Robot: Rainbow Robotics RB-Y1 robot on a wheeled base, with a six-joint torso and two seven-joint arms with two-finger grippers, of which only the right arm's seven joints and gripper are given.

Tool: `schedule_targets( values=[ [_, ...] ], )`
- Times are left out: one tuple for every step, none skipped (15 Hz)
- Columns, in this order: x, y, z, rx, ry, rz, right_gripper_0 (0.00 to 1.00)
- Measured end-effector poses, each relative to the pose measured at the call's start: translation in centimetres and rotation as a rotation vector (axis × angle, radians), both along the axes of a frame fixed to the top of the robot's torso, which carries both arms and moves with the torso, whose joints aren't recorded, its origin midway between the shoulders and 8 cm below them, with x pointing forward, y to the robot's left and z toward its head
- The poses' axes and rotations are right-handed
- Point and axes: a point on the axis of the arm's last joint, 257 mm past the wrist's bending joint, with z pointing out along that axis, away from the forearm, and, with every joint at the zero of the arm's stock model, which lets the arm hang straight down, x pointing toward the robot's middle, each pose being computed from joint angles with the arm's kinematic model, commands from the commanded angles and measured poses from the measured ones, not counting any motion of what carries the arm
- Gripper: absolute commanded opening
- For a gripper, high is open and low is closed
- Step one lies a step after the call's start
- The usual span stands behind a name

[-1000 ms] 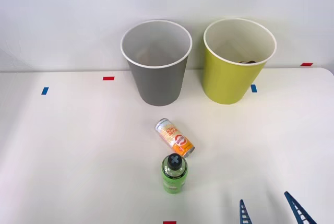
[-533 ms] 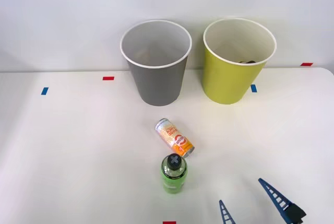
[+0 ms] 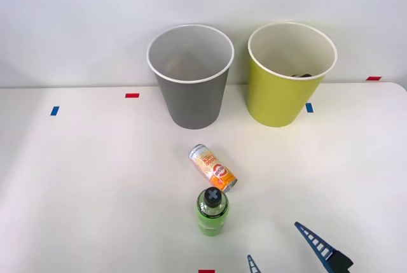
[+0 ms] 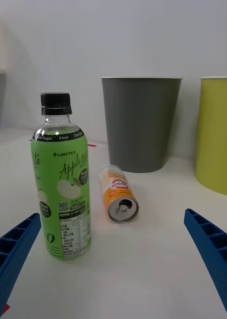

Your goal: Put cans in the gray bin, plastic bottles in the light green bin

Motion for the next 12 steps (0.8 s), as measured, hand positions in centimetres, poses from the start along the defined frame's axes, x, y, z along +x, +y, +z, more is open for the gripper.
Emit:
schedule_targets(
  values=[
    [0.0,0.7,0.2,0.007,-0.006,0.021,1.00],
    [0.1,1.4,0.4,0.015,-0.012,0.038,1.00],
    [0.3,2.1,0.8,0.027,-0.019,0.056,1.00],
    [0.5,2.7,1.1,0.039,-0.028,0.071,1.00],
    [0.8,3.2,1.5,0.045,-0.038,0.083,1.00],
    [1.2,3.6,1.7,0.048,-0.044,0.094,1.00],
    [1.9,4.1,1.6,0.056,-0.033,0.103,1.00],
    [2.3,4.5,1.6,0.064,-0.023,0.109,1.00],
    [2.7,4.8,1.7,0.069,-0.020,0.112,1.00],
    [3.0,5.2,1.8,0.067,-0.022,0.119,1.00],
    [3.4,5.6,1.8,0.062,-0.025,0.127,1.00],
    [3.8,6.0,1.9,0.060,-0.024,0.133,1.00]
  ],
)
